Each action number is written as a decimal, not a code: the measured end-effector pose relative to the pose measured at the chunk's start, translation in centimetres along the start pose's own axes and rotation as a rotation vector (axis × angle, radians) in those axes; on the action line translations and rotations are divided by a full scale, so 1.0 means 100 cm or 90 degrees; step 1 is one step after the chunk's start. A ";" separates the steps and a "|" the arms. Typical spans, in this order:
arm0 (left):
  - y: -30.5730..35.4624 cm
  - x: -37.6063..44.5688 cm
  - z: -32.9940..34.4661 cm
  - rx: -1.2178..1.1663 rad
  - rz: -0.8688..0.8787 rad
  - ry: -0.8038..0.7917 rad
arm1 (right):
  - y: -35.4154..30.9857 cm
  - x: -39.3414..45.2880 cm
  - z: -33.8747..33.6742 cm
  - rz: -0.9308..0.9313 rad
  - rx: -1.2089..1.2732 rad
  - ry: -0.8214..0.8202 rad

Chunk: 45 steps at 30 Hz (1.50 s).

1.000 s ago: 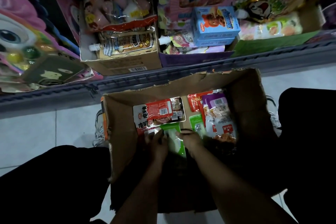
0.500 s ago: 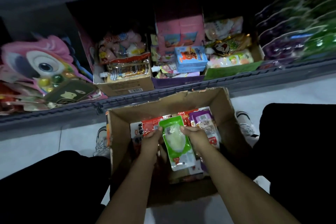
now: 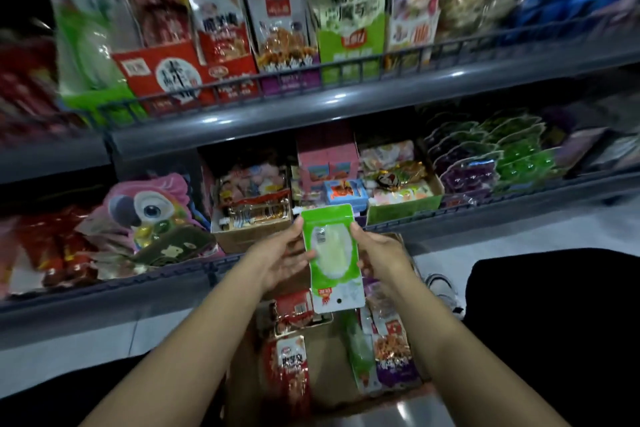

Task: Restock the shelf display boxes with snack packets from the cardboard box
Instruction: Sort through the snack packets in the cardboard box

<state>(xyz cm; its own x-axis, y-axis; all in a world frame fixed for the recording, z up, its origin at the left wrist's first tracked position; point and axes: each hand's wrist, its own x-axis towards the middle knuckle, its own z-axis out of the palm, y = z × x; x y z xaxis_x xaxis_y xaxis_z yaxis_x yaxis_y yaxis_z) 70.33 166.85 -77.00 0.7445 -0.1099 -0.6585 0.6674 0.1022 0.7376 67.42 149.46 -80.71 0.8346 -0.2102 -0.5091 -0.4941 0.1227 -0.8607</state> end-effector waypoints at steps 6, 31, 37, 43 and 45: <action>0.039 -0.041 0.001 -0.070 0.106 -0.066 | -0.043 -0.031 0.004 -0.090 0.097 -0.066; 0.096 -0.092 0.005 0.011 0.481 -0.034 | -0.144 -0.068 0.018 -0.366 0.134 -0.233; 0.116 -0.086 -0.002 -0.040 0.416 -0.044 | -0.174 -0.061 0.032 -0.389 0.069 -0.196; 0.136 -0.079 -0.003 -0.129 0.413 -0.114 | -0.206 -0.050 0.042 -0.389 0.008 -0.173; 0.141 -0.076 -0.005 -0.173 0.404 -0.146 | -0.216 -0.045 0.046 -0.388 0.009 -0.175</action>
<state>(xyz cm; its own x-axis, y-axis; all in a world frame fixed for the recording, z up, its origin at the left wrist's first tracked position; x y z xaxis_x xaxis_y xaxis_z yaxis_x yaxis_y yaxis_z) 74.10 169.61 -61.64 0.9876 -0.1500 -0.0467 0.1106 0.4534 0.8844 75.40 152.25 -59.85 0.9961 0.0091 0.0875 0.0866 0.0742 -0.9935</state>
